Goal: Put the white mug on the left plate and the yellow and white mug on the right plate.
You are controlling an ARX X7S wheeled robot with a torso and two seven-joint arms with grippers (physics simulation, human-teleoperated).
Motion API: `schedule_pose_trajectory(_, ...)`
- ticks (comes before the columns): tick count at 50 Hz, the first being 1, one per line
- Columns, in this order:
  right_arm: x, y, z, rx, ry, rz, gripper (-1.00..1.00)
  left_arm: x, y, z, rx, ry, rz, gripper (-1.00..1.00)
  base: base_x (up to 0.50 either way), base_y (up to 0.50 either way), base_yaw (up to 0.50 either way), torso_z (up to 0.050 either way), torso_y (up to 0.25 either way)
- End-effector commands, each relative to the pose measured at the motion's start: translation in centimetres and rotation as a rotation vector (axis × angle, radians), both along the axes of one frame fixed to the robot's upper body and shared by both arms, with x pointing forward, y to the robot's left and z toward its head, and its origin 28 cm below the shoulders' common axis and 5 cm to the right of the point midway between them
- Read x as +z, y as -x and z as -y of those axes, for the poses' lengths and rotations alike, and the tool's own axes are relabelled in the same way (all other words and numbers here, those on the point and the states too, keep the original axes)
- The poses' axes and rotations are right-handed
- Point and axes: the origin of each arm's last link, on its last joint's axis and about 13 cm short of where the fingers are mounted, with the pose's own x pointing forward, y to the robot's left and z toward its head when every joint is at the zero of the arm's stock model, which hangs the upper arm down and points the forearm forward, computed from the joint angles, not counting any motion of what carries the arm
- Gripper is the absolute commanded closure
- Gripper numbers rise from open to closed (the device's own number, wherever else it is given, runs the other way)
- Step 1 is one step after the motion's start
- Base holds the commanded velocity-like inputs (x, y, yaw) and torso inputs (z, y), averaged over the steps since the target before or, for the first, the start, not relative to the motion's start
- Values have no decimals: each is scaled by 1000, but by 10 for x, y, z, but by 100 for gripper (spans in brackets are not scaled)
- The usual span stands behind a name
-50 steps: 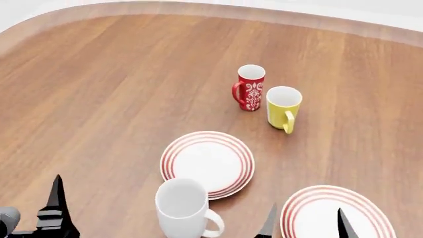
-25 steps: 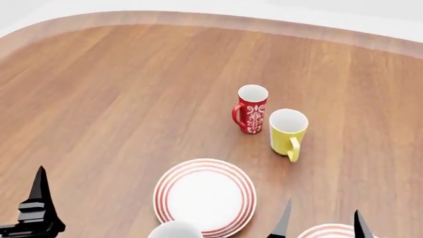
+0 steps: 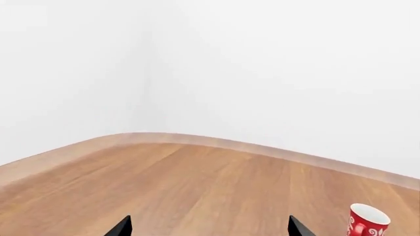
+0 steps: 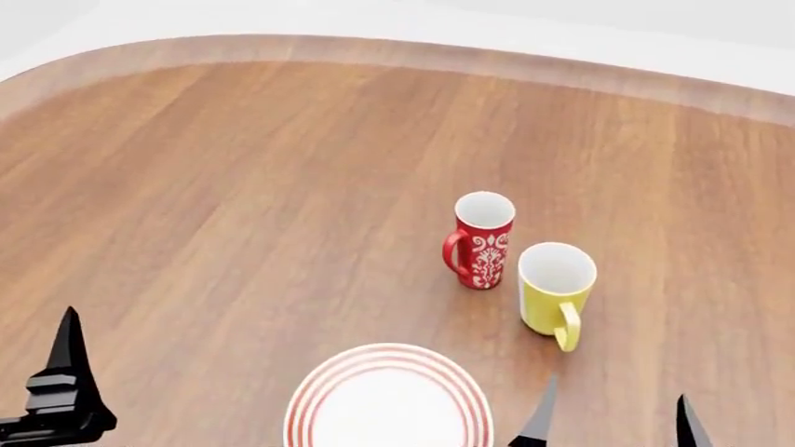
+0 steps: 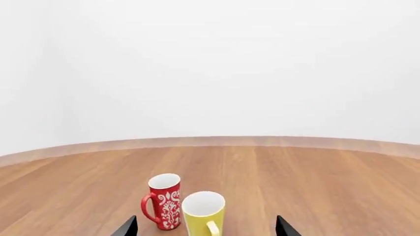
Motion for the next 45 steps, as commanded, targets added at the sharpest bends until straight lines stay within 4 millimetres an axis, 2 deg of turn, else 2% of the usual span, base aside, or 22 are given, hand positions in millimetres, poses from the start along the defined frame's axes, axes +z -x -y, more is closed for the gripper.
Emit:
schedule_pose_trajectory(1,-3,-1,0,-6,24,-19,-100,1,0,-1,4,0,2,-100,0,0,0,0,0)
schedule_pose_trajectory(8,-7,1,4,12,55,-30,-100,7,7,-9,22,31,13,-100,0,0,0,0,0)
schedule_pose_trajectory(13,-2,6,14,2,66,-26,-100,1,-2,-8,37,53,-30,-100,0,0,0,0,0)
schedule_pose_trajectory(19,15,16,34,-8,138,-39,-100,-1,-7,-5,71,30,-7,-100,0,0,0,0,0)
schedule_pose_trajectory(25,36,38,53,7,159,-61,-100,2,-8,-2,90,31,24,-100,0,0,0,0,0)
schedule_pose_trajectory(27,45,45,60,25,176,-67,-100,13,5,-1,107,63,-8,-100,0,0,0,0,0)
schedule_pose_trajectory(30,56,52,67,44,187,-74,-100,17,9,-3,94,111,-23,-100,0,0,0,0,0)
schedule_pose_trajectory(34,61,56,68,111,189,-99,-100,12,12,-2,97,80,15,-100,0,0,0,0,0)
schedule_pose_trajectory(36,62,61,68,145,232,-126,-100,14,15,-2,92,85,25,-100,0,0,0,0,0)
schedule_pose_trajectory(39,64,69,65,227,197,-139,-100,19,15,-6,90,87,39,-100,0,0,0,0,0)
schedule_pose_trajectory(40,65,71,64,255,208,-152,-100,18,21,-4,88,87,41,-100,0,0,0,0,0)
schedule_pose_trajectory(42,65,74,63,273,215,-163,-100,20,12,-8,86,85,42,-100,0,0,0,0,0)
schedule_pose_trajectory(45,65,81,61,324,248,-195,-100,20,11,-9,86,86,43,-100,0,0,0,0,0)
